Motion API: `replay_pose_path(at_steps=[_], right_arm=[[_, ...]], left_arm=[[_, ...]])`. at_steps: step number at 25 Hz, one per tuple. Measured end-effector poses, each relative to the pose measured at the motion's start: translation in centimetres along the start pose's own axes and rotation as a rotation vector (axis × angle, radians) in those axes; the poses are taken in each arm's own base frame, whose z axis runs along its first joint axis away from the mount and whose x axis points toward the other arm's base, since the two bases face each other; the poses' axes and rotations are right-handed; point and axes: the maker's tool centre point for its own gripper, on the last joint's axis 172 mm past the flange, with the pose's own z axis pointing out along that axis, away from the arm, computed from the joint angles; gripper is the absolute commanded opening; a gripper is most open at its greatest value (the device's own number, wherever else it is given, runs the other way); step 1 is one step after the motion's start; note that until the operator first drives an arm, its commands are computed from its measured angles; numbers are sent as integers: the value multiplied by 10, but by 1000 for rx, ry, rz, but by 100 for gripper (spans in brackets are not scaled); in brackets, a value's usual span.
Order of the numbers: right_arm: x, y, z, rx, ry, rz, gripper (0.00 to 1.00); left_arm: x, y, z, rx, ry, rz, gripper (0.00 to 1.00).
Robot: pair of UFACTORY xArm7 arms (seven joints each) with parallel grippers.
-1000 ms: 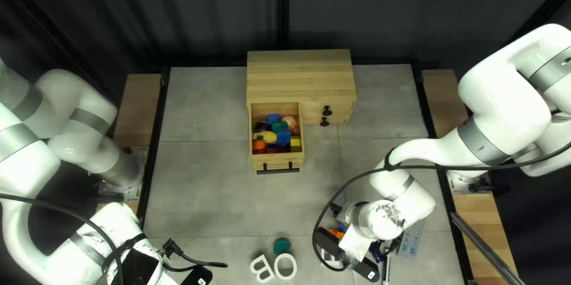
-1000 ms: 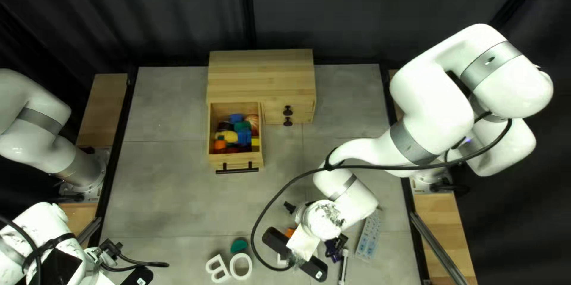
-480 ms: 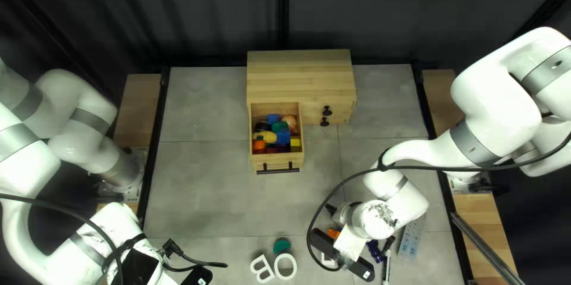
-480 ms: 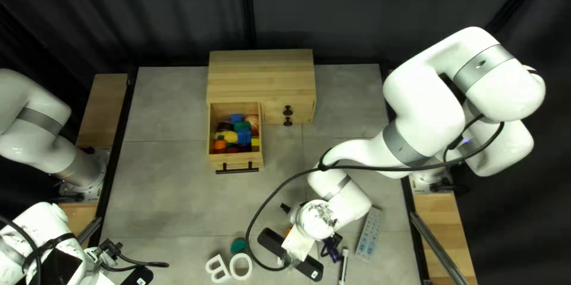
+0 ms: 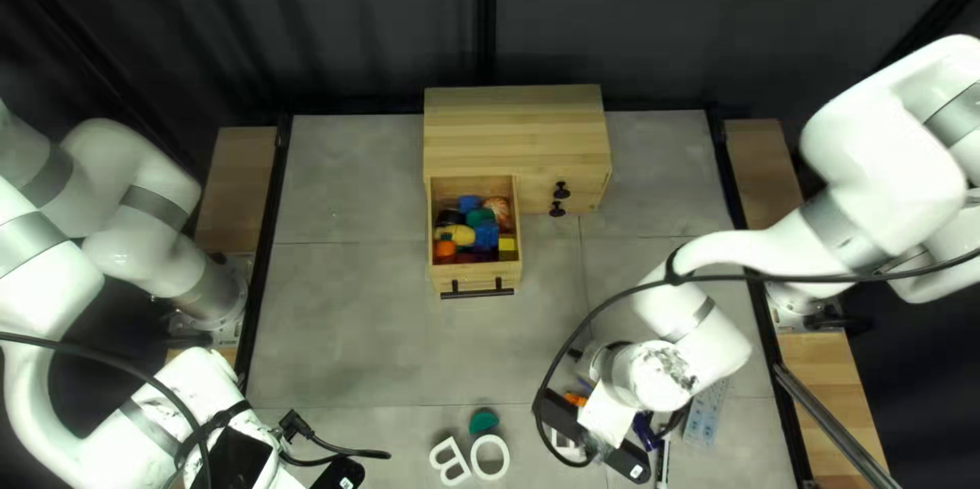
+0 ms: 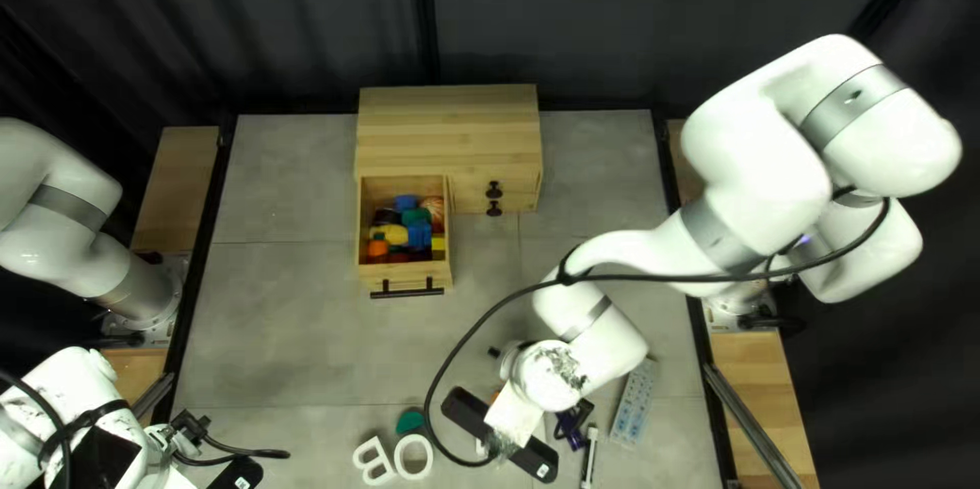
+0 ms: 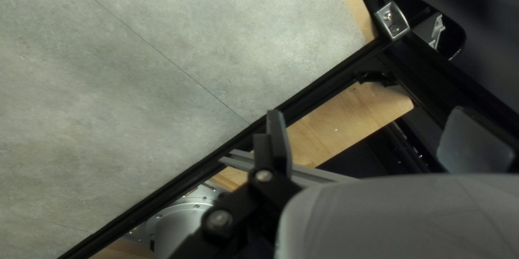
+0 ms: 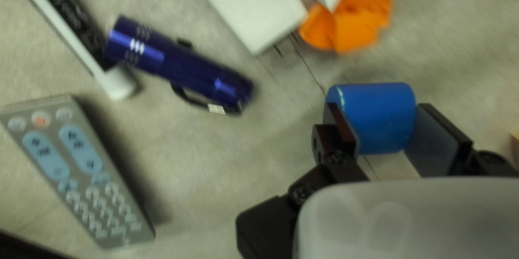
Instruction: Open drawers and place objects into drawer and close
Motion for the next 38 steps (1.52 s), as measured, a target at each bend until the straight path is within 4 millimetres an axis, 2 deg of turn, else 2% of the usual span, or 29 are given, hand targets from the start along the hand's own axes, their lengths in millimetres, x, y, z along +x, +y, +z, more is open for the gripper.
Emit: replay_pose_path(at_steps=[5,8,13,16,17,18,22,24,26,29,30,33,36,38], right_arm=[[-20,67,-27,-80,-10,136,1],[-33,108,-34,-126,-8,170,0],[-51,182,-18,-203,30,225,1],[-52,217,-3,-234,41,251,2],[-50,227,1,-240,44,258,85],[-48,238,6,-250,48,267,100],[-46,258,14,-270,55,286,100],[-44,258,14,-275,52,295,100],[-40,249,11,-270,36,298,100],[-28,219,2,-235,-10,290,100],[-24,207,-1,-219,-24,281,100],[-2,145,-19,-155,-37,214,100],[11,86,-34,-112,-35,173,100],[16,57,-39,-97,-42,189,100]], left_arm=[[0,0,0,0,0,0,100],[0,0,0,0,0,0,100],[0,0,0,0,0,0,100],[0,0,0,0,0,0,100],[0,0,0,0,0,0,100],[0,0,0,0,0,0,100],[0,0,0,0,0,0,100],[0,0,0,0,0,0,100],[0,0,0,0,0,0,100],[0,0,0,0,0,0,100],[0,0,0,0,0,0,100],[0,0,0,0,0,0,100],[0,0,0,0,0,0,100],[0,0,0,0,0,0,100]])
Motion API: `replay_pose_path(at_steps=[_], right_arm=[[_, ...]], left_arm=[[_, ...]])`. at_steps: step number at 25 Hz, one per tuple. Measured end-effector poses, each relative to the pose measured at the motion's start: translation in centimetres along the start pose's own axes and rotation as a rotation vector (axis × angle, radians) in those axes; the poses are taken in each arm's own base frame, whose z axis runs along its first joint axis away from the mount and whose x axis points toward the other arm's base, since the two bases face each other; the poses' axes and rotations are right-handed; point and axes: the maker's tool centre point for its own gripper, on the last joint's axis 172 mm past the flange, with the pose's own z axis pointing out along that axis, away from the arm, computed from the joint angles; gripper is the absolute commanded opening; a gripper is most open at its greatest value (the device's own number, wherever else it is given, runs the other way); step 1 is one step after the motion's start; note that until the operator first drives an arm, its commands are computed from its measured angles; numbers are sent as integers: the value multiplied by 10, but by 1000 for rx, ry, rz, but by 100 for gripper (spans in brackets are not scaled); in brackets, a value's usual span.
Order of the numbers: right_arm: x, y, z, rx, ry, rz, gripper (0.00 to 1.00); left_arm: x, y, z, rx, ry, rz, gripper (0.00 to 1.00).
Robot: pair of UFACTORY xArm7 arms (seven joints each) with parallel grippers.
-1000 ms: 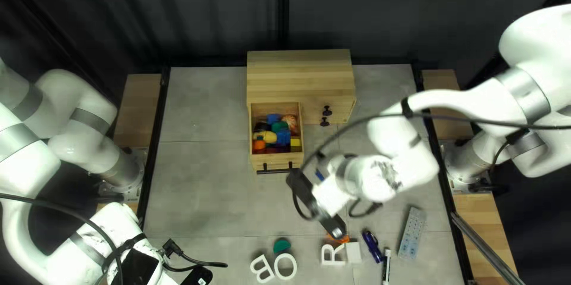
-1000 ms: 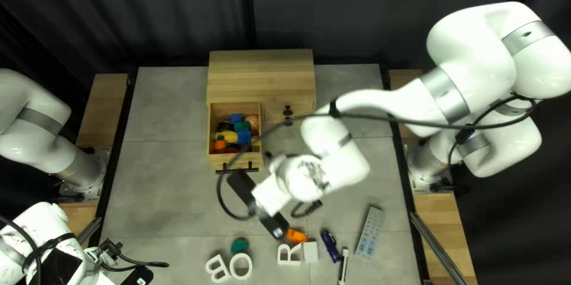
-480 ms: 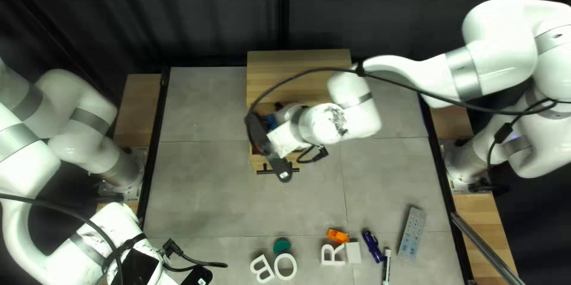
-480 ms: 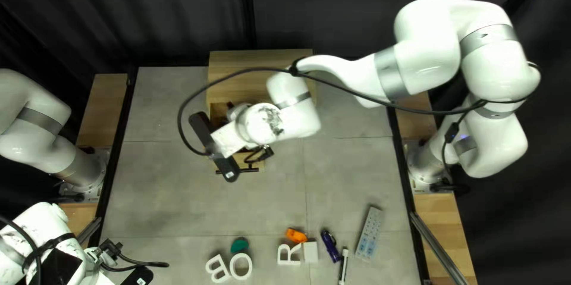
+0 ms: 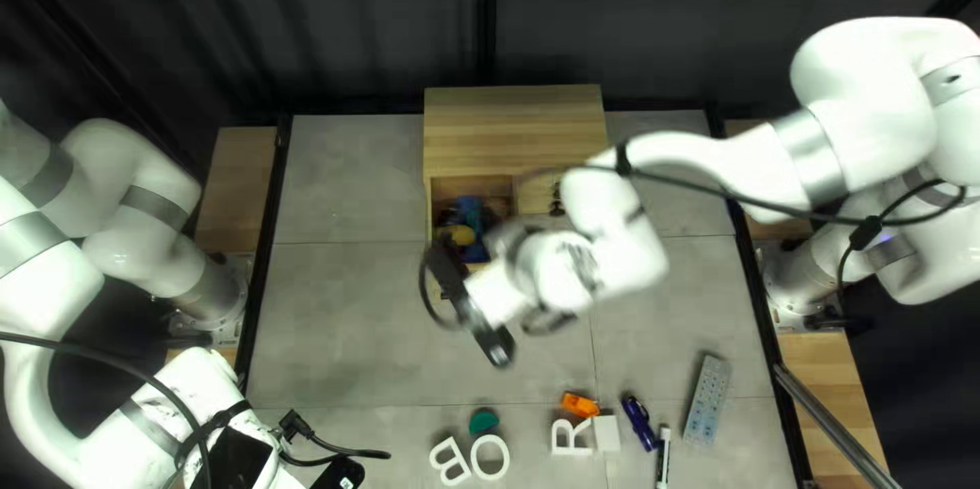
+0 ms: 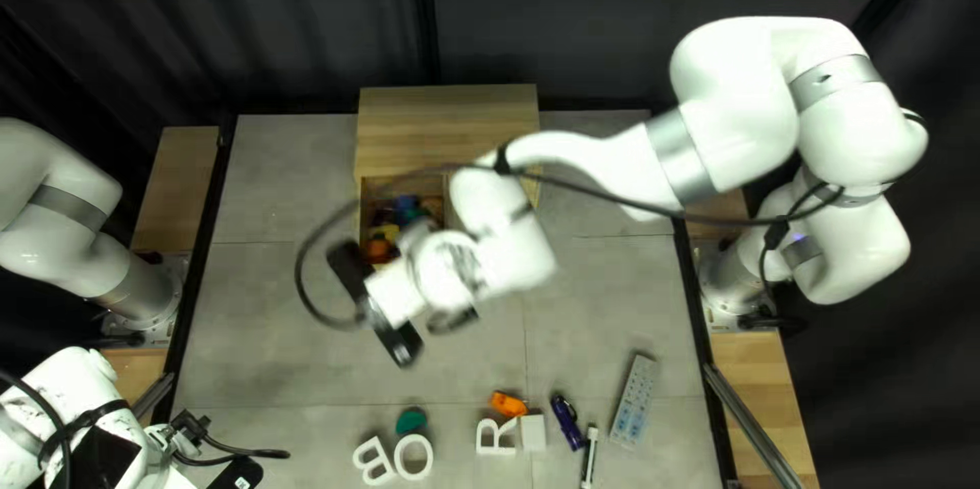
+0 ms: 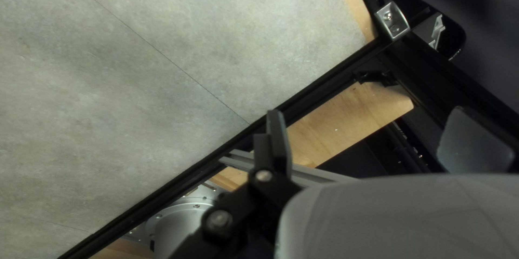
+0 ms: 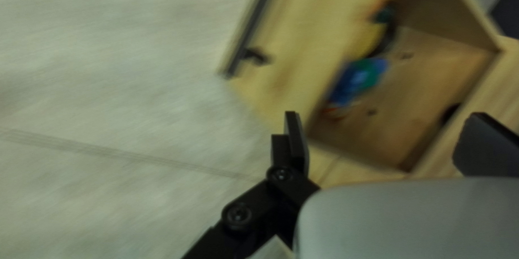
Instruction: Open drawers and place objects into drawer and close
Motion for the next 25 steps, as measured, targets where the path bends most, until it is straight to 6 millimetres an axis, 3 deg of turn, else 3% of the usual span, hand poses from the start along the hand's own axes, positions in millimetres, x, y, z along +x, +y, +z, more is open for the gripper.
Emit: replay_pose_path(at_steps=[6,10,17,25], right_arm=[[1,-86,-1,31,-53,123,100],[-2,-118,7,44,-26,111,100],[16,-131,11,117,71,-67,100],[22,-128,48,261,120,-210,100]], left_arm=[[0,0,0,0,0,0,100],[0,0,0,0,0,0,100],[0,0,0,0,0,0,100],[0,0,0,0,0,0,100]])
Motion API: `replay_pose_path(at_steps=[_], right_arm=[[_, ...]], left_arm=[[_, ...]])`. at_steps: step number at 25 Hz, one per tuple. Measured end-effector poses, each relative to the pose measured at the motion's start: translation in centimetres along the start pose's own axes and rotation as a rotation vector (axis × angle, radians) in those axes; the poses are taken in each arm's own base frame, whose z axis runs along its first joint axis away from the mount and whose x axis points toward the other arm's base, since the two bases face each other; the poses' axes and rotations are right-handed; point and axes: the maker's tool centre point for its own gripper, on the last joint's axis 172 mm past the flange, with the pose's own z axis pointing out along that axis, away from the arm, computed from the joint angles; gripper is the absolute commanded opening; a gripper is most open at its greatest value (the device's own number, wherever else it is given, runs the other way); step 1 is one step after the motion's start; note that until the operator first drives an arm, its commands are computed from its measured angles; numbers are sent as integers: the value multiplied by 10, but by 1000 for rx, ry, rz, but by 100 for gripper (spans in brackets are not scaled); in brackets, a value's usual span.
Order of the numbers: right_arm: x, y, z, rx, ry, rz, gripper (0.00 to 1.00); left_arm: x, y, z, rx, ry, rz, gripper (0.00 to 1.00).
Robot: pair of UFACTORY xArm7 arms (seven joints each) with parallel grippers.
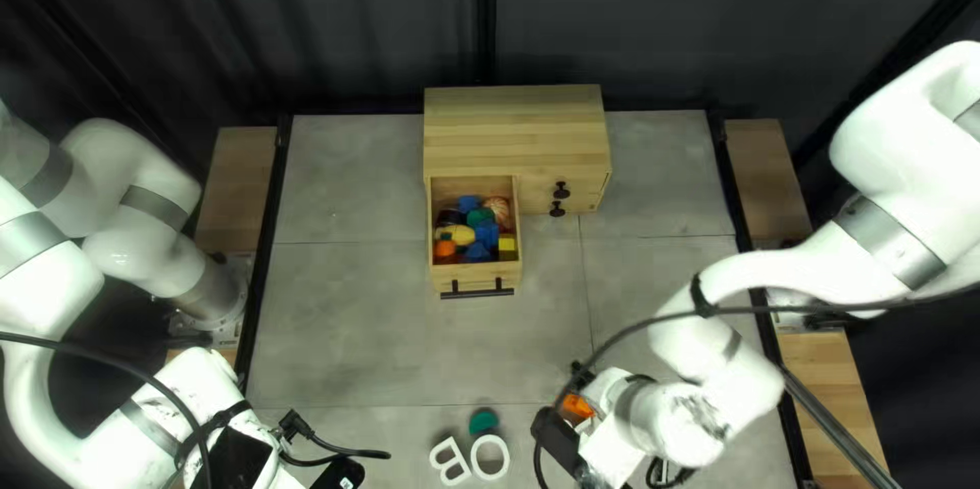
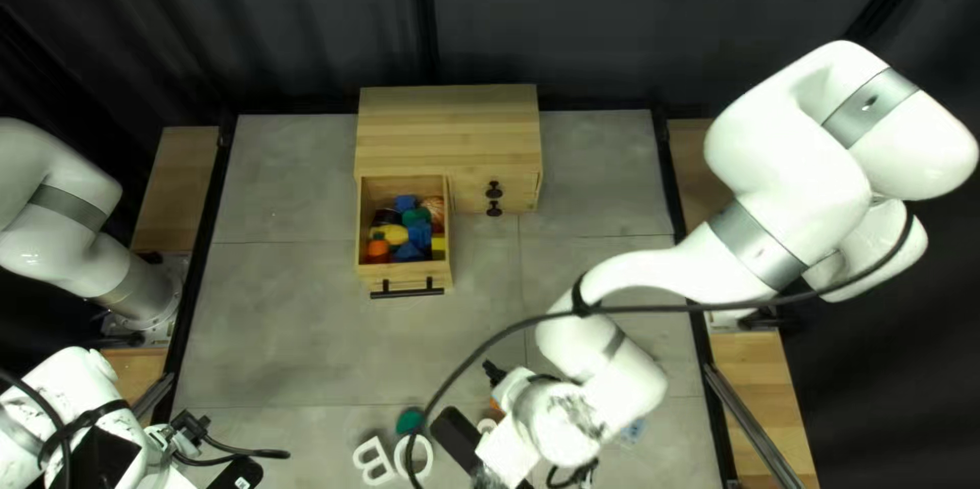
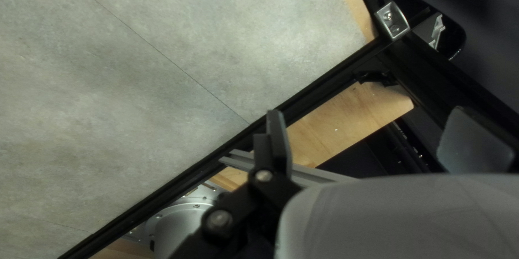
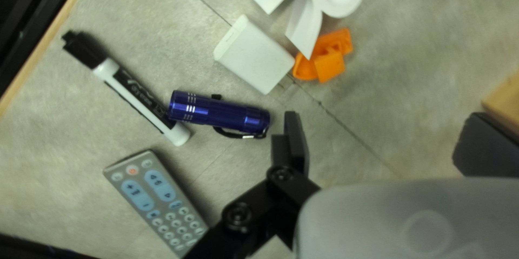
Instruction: Open drawers and place objects into drawer and close
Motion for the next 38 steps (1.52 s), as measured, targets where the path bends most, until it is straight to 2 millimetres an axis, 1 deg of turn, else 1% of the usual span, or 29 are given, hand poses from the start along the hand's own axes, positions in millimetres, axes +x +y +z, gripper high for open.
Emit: replay_pose_path(at_steps=[5,10,14,18,20,24,25,28,30,31,32,33,38], right_arm=[[2,0,11,12,-2,-14,100],[-3,-1,26,8,-4,-24,100],[-9,-2,42,9,0,-27,100],[-12,0,48,9,3,-31,100],[-12,0,49,9,3,-34,98],[-11,2,51,8,4,-43,90],[-10,3,52,9,4,-45,83],[-8,4,54,10,5,-51,81],[-6,4,54,10,6,-55,73],[-6,4,55,11,7,-56,73],[-6,4,55,11,7,-58,5],[-6,4,55,11,6,-59,2],[-5,5,56,10,5,-65,2]], left_arm=[[0,0,0,0,0,0,100],[0,0,0,0,0,0,100],[0,0,0,0,0,0,100],[0,0,0,0,0,0,100],[0,0,0,0,0,0,100],[0,0,0,0,0,0,100],[0,0,0,0,0,0,100],[0,0,0,0,0,0,100],[0,0,0,0,0,0,100],[0,0,0,0,0,0,100],[0,0,0,0,0,0,100],[0,0,0,0,0,0,100],[0,0,0,0,0,0,100]])
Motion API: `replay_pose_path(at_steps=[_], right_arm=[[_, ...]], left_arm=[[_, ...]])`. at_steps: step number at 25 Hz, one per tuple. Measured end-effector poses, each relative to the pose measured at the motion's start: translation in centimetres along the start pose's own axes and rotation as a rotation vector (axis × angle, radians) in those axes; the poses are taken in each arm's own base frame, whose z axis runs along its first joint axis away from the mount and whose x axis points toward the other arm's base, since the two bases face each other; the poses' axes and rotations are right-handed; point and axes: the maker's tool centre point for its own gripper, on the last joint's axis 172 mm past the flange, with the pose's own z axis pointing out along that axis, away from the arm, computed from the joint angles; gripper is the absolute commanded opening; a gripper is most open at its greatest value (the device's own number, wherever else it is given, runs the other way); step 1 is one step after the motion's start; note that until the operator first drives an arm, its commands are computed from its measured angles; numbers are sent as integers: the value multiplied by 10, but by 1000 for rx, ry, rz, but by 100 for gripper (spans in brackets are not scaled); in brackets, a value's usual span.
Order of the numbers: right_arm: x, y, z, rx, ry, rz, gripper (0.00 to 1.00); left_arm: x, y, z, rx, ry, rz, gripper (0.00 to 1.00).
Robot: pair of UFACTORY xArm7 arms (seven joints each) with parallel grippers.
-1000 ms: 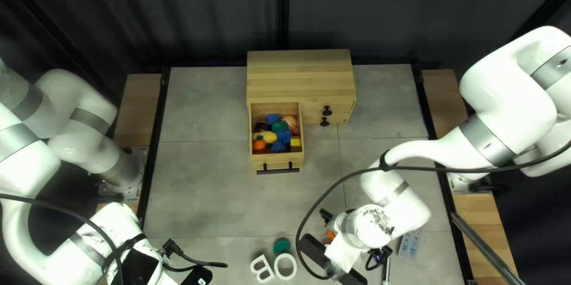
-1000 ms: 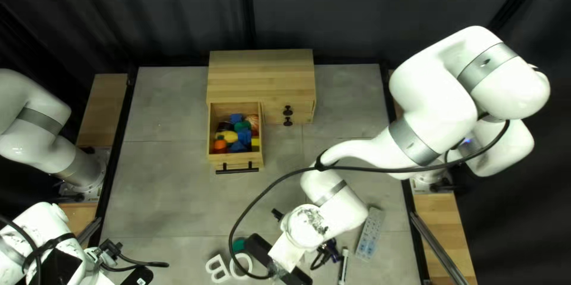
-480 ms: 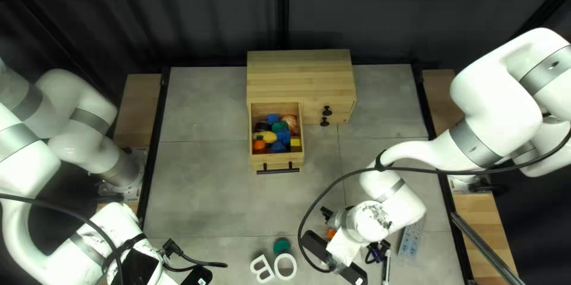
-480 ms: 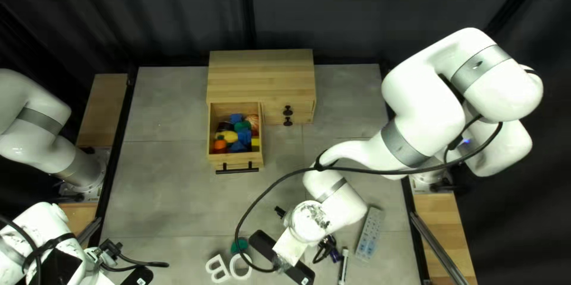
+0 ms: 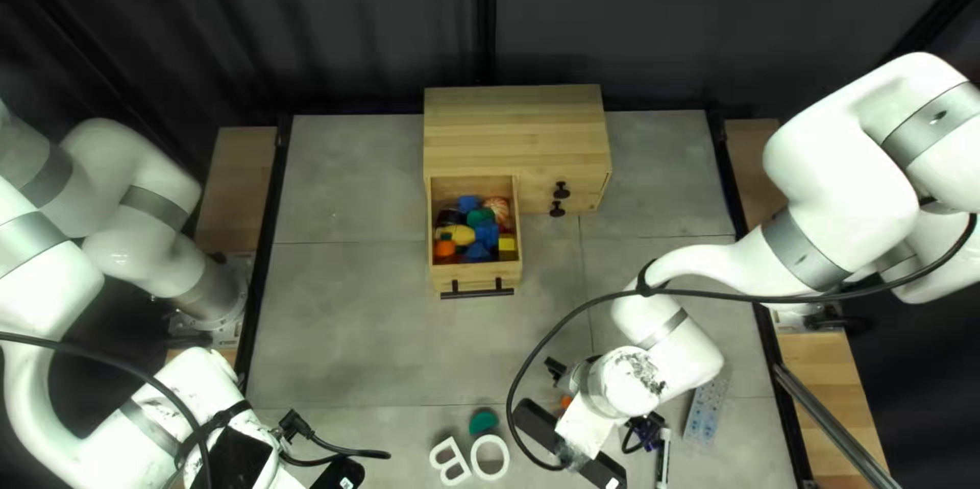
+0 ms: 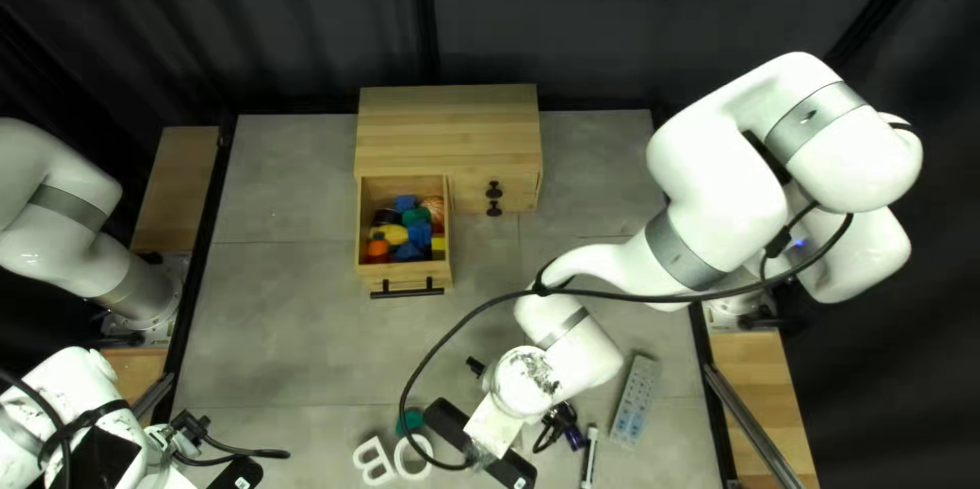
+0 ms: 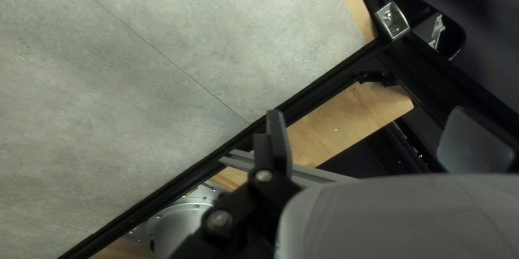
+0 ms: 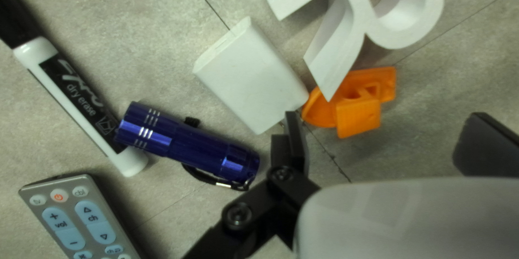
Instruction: Open drawers and place objects into drawer and close
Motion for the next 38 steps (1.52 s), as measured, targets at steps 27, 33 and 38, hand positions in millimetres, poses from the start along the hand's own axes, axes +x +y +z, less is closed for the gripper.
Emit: replay_pose_path(at_steps=[27,33,38], right_arm=[[-77,91,-157,-270,-80,184,0],[-104,159,-177,-397,-50,293,0],[-122,219,-173,-467,-13,395,0]], left_arm=[[0,0,0,0,0,0,100],[0,0,0,0,0,0,100],[0,0,0,0,0,0,100]])
